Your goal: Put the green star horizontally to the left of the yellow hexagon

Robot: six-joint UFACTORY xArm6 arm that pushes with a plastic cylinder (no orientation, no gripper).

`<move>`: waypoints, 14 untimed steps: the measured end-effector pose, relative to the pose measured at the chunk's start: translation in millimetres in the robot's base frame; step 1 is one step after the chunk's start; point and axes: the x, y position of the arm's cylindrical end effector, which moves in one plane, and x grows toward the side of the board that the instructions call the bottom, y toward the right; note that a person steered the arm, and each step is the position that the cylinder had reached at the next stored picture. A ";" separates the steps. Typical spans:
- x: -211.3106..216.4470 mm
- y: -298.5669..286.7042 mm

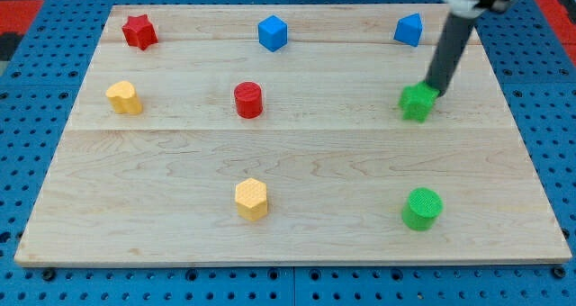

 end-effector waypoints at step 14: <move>72.6 -360.8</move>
